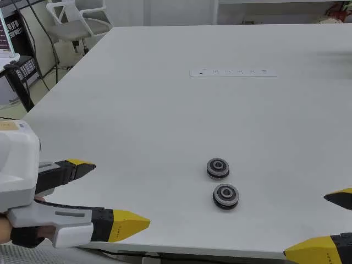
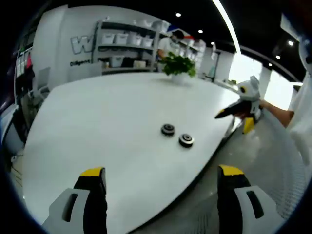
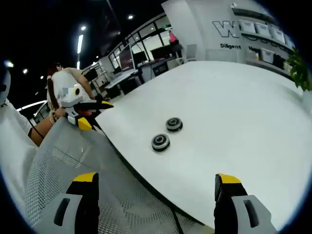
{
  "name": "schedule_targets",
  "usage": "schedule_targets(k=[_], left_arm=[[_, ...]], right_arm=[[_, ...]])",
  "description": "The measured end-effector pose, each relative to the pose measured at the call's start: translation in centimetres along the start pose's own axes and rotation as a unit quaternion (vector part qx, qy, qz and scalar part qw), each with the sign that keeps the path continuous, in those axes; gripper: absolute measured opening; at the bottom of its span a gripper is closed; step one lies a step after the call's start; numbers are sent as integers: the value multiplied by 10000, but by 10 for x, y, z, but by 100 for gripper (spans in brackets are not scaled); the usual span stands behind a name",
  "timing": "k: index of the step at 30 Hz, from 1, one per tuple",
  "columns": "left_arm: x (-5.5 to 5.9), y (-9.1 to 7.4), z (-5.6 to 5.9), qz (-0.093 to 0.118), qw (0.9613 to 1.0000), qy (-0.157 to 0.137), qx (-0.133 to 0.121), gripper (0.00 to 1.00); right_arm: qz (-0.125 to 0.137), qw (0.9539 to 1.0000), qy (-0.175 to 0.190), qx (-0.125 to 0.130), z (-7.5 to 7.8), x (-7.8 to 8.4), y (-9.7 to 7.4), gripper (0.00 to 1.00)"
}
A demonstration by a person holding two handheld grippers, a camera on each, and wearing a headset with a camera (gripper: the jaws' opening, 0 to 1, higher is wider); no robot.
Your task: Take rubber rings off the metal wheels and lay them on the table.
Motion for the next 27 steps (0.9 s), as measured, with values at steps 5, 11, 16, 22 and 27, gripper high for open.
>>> schedule_targets(k=[5, 11, 16, 22, 27], left_arm=[[4, 3, 3, -196, 9997, 51, 103, 95], [5, 2, 3, -216, 9997, 88, 75, 94], [2, 1, 2, -100, 9999, 0, 33, 94], [4, 2, 2, -198, 9998, 58, 39, 94], [5, 3, 2, -257, 9996, 65, 30, 94]], right_arm=[[29, 10000, 66, 11, 0, 1, 0, 91], [-4, 9999, 88, -82, -1, 2, 1, 92], [-130, 9998, -29, -152, -4, 4, 2, 92], [-86, 9999, -2, -132, -3, 3, 2, 92], [-57, 9999, 20, -106, -2, 2, 1, 92]])
Point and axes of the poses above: the centre of the closed fingertips' face, and the gripper's own axes: y roughly forward along the fingers, z roughly to its right, x roughly out of its underside, the point moved 5 cm from there along -y, roughly backward along the fingers, and after that the axes turned 6 degrees about -y, right-handed, at the moved point
